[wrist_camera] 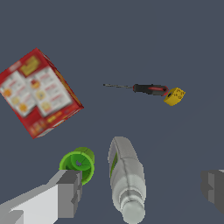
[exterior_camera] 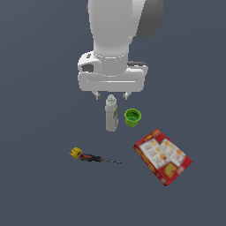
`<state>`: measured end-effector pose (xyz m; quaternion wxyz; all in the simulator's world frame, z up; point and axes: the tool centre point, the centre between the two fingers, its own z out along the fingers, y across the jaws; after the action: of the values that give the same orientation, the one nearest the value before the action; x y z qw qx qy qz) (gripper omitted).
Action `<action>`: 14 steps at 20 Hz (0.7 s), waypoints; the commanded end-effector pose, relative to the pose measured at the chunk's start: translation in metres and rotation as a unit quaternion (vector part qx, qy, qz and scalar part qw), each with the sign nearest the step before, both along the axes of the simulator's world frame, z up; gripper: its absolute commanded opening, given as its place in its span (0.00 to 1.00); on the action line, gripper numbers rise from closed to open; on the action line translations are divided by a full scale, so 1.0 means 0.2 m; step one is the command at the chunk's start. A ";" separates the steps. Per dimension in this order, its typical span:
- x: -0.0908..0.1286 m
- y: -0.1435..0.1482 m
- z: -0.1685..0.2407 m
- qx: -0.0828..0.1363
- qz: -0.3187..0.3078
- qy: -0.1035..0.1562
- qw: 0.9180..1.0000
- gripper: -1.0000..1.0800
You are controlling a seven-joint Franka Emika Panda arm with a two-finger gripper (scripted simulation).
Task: Pick up a designated object from a clutter of objects.
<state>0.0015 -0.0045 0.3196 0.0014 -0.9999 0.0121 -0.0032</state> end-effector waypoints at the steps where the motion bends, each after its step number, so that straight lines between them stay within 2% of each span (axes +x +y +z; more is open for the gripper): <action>1: 0.00 0.00 0.00 0.000 0.000 0.000 1.000 0.96; 14: -0.01 0.01 -0.09 0.015 -0.016 0.012 1.000 0.96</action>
<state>-0.0005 -0.0026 0.3009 0.0160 -0.9994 0.0275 0.0093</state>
